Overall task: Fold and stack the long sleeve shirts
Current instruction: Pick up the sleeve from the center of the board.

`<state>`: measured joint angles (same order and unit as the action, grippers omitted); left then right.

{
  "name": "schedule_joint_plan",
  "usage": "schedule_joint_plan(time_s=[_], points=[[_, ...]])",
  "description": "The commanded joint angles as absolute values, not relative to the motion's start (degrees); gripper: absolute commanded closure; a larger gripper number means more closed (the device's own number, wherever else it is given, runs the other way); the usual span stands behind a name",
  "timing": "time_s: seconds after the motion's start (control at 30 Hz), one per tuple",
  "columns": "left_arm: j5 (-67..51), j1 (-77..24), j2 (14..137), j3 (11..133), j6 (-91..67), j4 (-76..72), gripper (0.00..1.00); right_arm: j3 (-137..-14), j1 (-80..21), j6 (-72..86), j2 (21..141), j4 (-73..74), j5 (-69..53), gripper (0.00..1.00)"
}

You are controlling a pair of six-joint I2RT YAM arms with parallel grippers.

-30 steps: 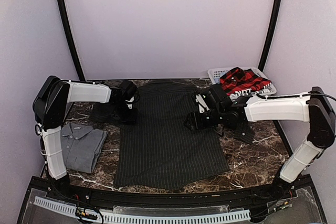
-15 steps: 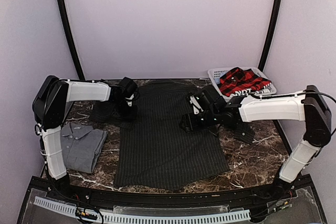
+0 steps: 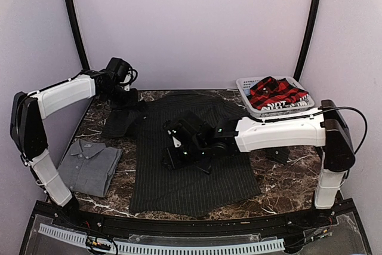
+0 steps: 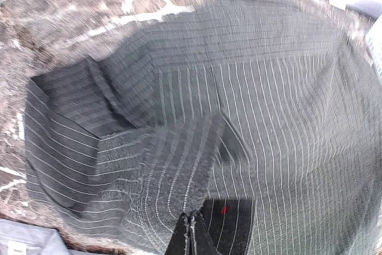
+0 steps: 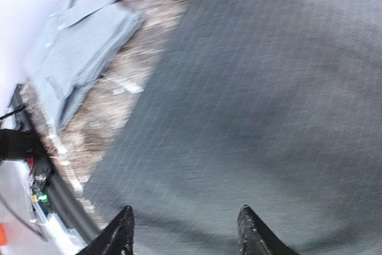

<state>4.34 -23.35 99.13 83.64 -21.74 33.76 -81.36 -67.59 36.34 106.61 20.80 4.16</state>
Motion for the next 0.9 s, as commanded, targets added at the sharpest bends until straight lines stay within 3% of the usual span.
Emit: schedule_joint_plan(time_s=[0.0, 0.17, 0.3, 0.6, 0.87], points=[[1.62, -20.72, 95.35, 83.95, -19.83, 33.17, 1.0, -89.55, -73.44, 42.59, 111.58, 26.66, 3.01, 0.52], [-0.69, -18.13, 92.42, 82.71, -20.31, 30.44, 1.0, -98.51, -78.61, 45.57, 118.06, 29.84, 0.5, 0.68], [-4.76, -15.88, 90.8, 81.49, -21.12, 28.48, 1.0, -107.82, -81.54, 43.8, 124.49, 36.36, 0.96, 0.75], [-7.71, -13.98, 89.4, 77.96, -21.31, 26.32, 1.0, -122.49, -84.16, 39.82, 137.33, 42.23, 2.53, 0.79], [-8.16, -13.12, 89.42, 76.57, -20.97, 25.95, 1.0, -129.56, -85.92, 38.47, 143.33, 44.72, 3.53, 0.76]])
